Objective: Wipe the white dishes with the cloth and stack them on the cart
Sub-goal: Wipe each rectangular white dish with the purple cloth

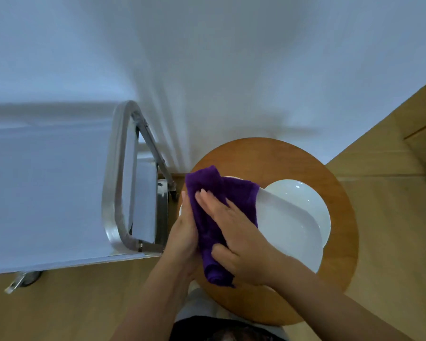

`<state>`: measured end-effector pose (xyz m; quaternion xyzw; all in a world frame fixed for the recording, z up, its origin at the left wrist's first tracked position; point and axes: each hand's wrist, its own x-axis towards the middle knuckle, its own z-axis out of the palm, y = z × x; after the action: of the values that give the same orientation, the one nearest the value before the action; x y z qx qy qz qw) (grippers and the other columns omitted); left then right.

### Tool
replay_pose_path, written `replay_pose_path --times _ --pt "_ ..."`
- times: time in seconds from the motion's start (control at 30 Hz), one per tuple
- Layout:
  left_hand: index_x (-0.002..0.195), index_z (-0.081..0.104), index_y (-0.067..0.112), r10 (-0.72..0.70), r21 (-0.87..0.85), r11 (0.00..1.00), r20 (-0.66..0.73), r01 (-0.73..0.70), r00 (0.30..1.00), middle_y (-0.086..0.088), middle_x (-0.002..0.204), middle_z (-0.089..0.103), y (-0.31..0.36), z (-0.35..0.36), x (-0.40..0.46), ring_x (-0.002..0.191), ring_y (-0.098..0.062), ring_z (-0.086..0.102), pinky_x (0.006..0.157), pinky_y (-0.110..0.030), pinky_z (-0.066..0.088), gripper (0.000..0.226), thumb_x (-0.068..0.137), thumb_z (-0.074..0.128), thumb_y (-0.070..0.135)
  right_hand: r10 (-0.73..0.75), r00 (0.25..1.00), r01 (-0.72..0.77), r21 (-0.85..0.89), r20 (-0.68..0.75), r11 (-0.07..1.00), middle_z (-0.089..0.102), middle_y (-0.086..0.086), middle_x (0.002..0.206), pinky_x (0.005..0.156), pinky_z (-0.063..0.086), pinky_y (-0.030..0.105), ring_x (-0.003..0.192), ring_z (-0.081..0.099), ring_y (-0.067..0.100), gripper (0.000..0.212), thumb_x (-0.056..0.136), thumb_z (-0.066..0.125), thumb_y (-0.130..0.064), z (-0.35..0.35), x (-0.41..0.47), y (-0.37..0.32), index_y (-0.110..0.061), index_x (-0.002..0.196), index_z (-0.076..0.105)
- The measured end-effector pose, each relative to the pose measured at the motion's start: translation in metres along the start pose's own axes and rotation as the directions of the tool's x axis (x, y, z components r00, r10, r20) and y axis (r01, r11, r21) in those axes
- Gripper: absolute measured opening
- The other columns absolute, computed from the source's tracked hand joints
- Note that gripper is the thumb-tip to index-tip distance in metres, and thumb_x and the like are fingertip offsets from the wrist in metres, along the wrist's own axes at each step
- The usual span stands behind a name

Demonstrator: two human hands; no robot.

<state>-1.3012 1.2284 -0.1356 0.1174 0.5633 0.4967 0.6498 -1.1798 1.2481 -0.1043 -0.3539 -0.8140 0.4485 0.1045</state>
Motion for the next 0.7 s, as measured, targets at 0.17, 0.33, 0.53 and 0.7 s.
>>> replay_pose_path --times 0.17,0.33,0.53,0.7 --pt "0.098 0.055 0.043 0.146 0.25 0.957 0.018 -0.146 0.989 0.015 0.081 0.07 0.012 0.027 -0.016 0.075 0.001 0.068 0.059 -0.019 0.054 0.045 0.074 0.033 0.074 -0.165 0.986 0.123 -0.513 -0.036 0.85 0.001 -0.002 0.158 0.113 -0.018 0.037 0.142 -0.019 0.011 0.087 0.078 0.055 -0.051 -0.028 -0.001 0.003 -0.034 0.149 0.007" --pt "0.107 0.063 0.038 0.198 0.335 0.919 0.068 -0.209 0.978 -0.004 0.104 0.071 0.027 0.04 -0.028 0.101 -0.02 0.067 0.087 -0.044 0.055 0.071 0.064 0.03 0.083 -0.176 0.983 0.098 -0.669 -0.05 0.737 0.045 0.001 0.133 0.103 0.032 0.048 0.121 0.04 0.025 0.084 0.075 0.053 -0.066 -0.07 0.016 0.004 -0.034 0.145 0.019" --pt "0.092 0.072 0.023 0.294 0.237 0.93 -0.027 -0.279 0.955 -0.011 0.079 0.073 0.022 0.056 -0.038 0.071 -0.019 0.07 0.061 -0.029 0.057 0.047 0.076 0.046 0.059 -0.037 0.983 -0.031 -0.363 -0.181 0.931 0.06 -0.011 0.092 0.065 0.048 0.021 0.077 0.057 0.007 0.058 0.07 0.061 -0.067 -0.102 0.018 0.005 -0.026 0.11 0.051" --pt "0.071 0.062 0.013 0.317 0.17 0.942 -0.164 -0.29 0.934 0.004 0.048 0.061 0.024 0.065 -0.044 0.041 -0.008 0.057 0.038 -0.018 0.043 0.042 0.092 0.048 0.047 0.118 0.949 -0.199 -0.266 -0.292 0.943 0.061 -0.011 0.091 0.069 0.053 0.025 0.079 0.057 0.008 0.057 0.069 0.059 -0.069 -0.108 0.005 0.013 -0.028 0.108 0.051"
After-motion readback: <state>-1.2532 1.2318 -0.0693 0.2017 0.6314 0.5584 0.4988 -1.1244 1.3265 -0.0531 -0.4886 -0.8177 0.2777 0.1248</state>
